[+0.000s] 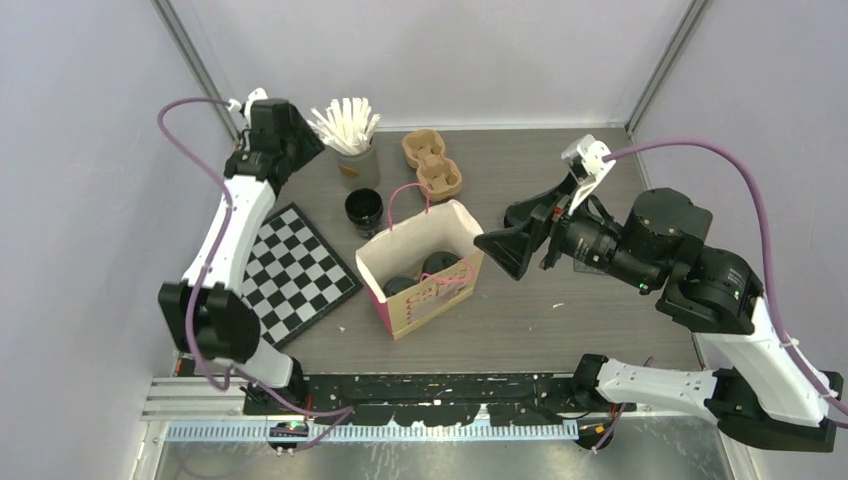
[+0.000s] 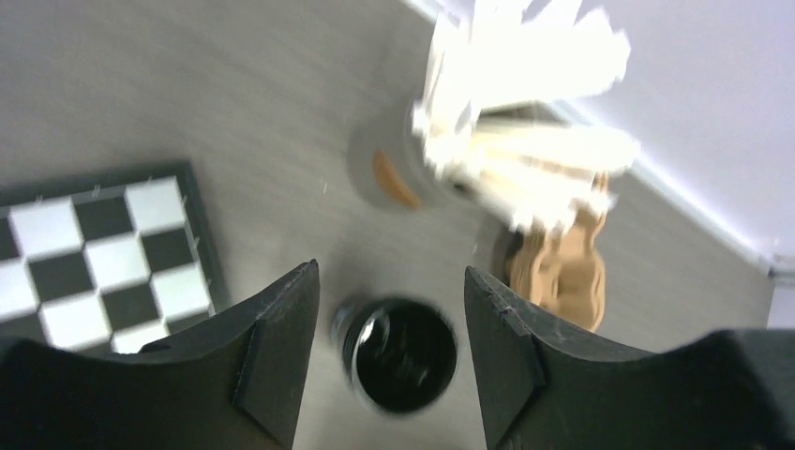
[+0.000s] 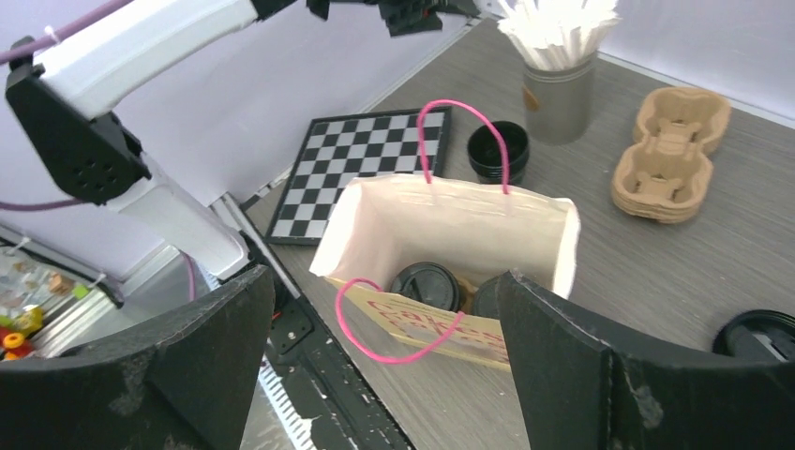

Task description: Pack the takeout coffee

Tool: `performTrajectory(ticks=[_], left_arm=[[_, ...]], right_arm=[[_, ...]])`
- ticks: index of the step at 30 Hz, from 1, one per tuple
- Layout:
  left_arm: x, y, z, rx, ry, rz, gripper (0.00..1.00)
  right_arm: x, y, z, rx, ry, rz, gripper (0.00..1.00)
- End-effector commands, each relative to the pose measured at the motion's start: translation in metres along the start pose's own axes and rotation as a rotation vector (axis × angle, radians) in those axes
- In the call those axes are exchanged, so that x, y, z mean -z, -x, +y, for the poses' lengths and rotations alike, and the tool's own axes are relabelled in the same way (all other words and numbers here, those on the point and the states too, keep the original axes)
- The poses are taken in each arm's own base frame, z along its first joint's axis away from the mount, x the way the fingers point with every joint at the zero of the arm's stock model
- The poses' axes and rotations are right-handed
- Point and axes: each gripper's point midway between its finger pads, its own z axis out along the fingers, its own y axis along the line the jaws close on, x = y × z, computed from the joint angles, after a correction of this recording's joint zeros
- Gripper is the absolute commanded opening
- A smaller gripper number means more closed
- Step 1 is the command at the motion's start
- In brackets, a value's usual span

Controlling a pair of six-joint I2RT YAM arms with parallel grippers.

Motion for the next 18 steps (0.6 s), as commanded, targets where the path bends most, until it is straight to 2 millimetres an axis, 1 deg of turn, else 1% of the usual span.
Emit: performTrajectory(ticks=[1,4,5,7,9,13,18], left_arm=[[-0.032,0.081,-0.045,0.03,-0.137,-0.193,0.58],[-0.06,0.092,-0.057,0.027,-0.178,-0.184,0.57],[-0.072,0.091,-0.058,0.018,-0.176,-0.18,0.56],[-0.083,0.092,-0.058,0.018,-0.173,-0.185,0.56],[-0.092,0.09,-0.053,0.026,-0.161,-0.174,0.54],[-0.097,0.083,-0.049,0.015,-0.159,-0.147,0.51],[-0.089,0.083,-0.041,0.014,-0.137,-0.153,0.49]], right_arm=[[0.009,0.011,-0.02,0.023,-0.103,-0.07,0.92],[0.01,0.015,-0.034,0.035,-0.189,-0.058,0.92],[0.007,0.015,-0.037,0.04,-0.209,-0.049,0.92],[0.0,0.014,-0.041,0.056,-0.23,-0.04,0.92],[-0.007,0.016,-0.042,0.075,-0.242,-0.034,0.92],[-0.023,0.016,-0.047,0.123,-0.266,-0.013,0.92],[-0.043,0.01,-0.048,0.155,-0.269,0.023,0.92]])
